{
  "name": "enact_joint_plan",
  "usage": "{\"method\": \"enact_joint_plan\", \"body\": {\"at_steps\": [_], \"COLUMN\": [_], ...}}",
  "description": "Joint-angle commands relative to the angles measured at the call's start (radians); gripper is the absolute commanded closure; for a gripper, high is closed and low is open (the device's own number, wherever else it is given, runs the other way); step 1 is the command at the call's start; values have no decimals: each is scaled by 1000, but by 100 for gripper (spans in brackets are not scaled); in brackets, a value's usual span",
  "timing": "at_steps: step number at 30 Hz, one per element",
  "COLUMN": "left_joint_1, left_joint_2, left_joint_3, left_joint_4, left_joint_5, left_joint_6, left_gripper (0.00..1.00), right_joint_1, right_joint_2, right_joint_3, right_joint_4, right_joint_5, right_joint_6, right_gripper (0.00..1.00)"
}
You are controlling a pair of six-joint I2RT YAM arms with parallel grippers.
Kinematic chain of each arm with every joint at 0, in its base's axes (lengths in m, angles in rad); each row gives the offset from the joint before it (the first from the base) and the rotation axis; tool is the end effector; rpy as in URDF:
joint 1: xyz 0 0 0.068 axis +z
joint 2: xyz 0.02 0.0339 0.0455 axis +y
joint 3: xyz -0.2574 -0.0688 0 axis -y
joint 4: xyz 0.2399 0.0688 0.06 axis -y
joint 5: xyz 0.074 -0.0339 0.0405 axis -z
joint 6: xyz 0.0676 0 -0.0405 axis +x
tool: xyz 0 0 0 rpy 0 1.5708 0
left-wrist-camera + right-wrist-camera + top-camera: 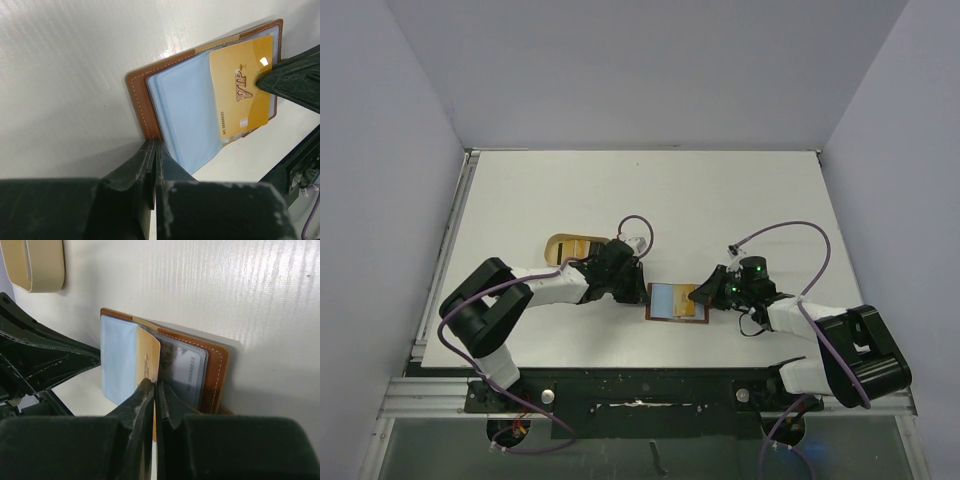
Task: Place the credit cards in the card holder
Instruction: Insert the credit card into the card holder.
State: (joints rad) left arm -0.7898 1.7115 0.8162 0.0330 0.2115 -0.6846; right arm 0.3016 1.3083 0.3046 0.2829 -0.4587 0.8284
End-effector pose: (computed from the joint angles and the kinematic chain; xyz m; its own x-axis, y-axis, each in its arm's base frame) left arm 0.2322 -0.2544 0.1123 -0.9140 0.0439 -0.4033 0.2744 0.7991 -0.5350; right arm 0.2144 0.0980 0.1031 -0.8564 0.4255 -0.2926 0.0696 0.6565 0.7511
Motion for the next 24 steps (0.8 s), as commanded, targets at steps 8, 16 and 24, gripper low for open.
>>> {"method": "enact_joint_plan", "body": {"at_steps": [8,16,24], "left_joint_1": [-21,-25,-29], "left_joint_2": [16,20,20], "left_joint_3": [12,15,20], "left_joint_4": [-58,-59,-64], "left_joint_5": [-48,-48,-54], "left_joint_6": [16,15,16], "left_gripper": [100,100,100], "right_joint_1": [9,12,28], "right_joint_2": [20,10,-30], "right_joint_3": [-31,-33,-50], "right_joint_4": [59,27,-18], "right_joint_5": [-17,-17,53], "right_joint_6": [26,52,78], "right_gripper": [100,100,100]}}
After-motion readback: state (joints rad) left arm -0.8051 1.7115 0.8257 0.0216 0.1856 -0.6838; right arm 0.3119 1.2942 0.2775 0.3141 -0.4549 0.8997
